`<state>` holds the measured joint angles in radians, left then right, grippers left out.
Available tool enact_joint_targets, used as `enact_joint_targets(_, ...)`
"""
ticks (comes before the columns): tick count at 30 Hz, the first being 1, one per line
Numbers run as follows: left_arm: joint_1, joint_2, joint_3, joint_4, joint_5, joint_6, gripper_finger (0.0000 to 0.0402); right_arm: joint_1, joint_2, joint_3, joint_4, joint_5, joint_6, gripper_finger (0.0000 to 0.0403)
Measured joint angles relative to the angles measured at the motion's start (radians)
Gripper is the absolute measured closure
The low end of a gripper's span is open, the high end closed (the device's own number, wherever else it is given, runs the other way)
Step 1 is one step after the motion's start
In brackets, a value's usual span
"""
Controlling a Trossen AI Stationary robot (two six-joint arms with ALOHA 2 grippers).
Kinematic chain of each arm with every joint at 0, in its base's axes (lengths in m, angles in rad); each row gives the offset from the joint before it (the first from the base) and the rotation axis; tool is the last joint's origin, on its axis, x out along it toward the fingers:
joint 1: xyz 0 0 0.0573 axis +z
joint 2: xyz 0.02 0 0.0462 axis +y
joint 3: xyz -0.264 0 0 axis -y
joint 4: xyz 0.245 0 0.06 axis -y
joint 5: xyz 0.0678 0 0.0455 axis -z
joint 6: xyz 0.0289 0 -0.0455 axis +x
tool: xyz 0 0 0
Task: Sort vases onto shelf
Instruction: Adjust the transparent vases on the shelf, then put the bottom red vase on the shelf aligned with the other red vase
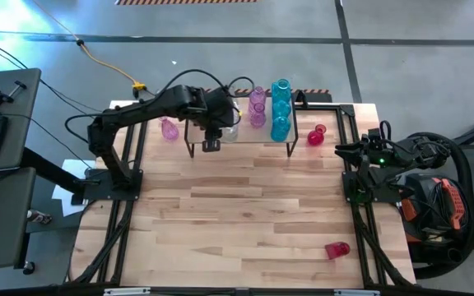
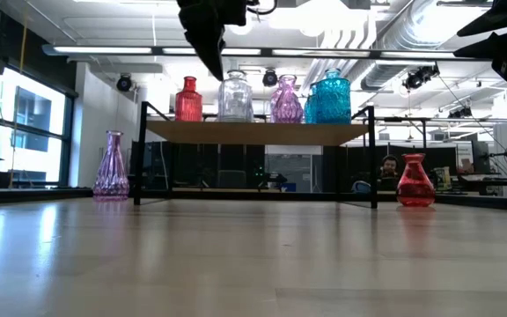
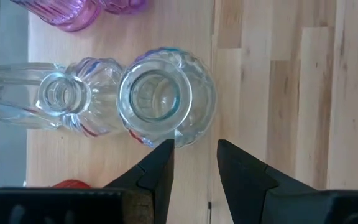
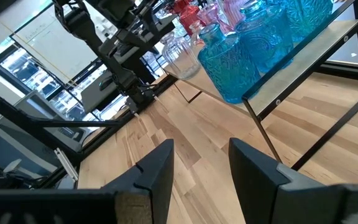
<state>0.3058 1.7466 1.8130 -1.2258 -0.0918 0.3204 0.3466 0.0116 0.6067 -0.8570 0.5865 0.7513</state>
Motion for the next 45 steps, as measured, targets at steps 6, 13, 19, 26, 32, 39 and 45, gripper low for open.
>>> enact_joint_targets(6, 0.000, 0.001, 0.000, -0.001, -0.003, 0.000, 0.0287, 0.000, 0.000, 0.000, 0.000, 0.000, 0.000, 0.0267)
enact_joint_targets(13, 0.000, 0.000, 0.000, -0.028, -0.015, -0.023, 0.0287, 0.000, 0.000, 0.000, 0.000, 0.000, 0.000, 0.0267)
enact_joint_targets(19, 0.000, -0.050, 0.000, -0.040, -0.053, -0.032, 0.0287, 0.000, 0.000, 0.000, 0.000, 0.000, 0.000, 0.0267)
enact_joint_targets(26, 0.000, -0.131, 0.000, -0.108, -0.061, -0.085, 0.0287, 0.000, 0.000, 0.000, 0.000, 0.000, 0.000, 0.0267)
enact_joint_targets(32, 0.002, -0.234, 0.000, -0.129, -0.049, -0.210, 0.0287, 0.000, 0.000, 0.000, 0.000, 0.000, 0.000, 0.0267)
enact_joint_targets(39, 0.002, -0.485, -0.171, -0.074, -0.076, -0.310, 0.0287, 0.000, 0.000, 0.000, 0.000, 0.000, 0.000, 0.0267)
enact_joint_targets(45, -0.005, -0.848, -0.550, 0.161, -0.071, -0.419, 0.0287, 0.000, 0.000, 0.000, 0.000, 0.000, 0.000, 0.0267)
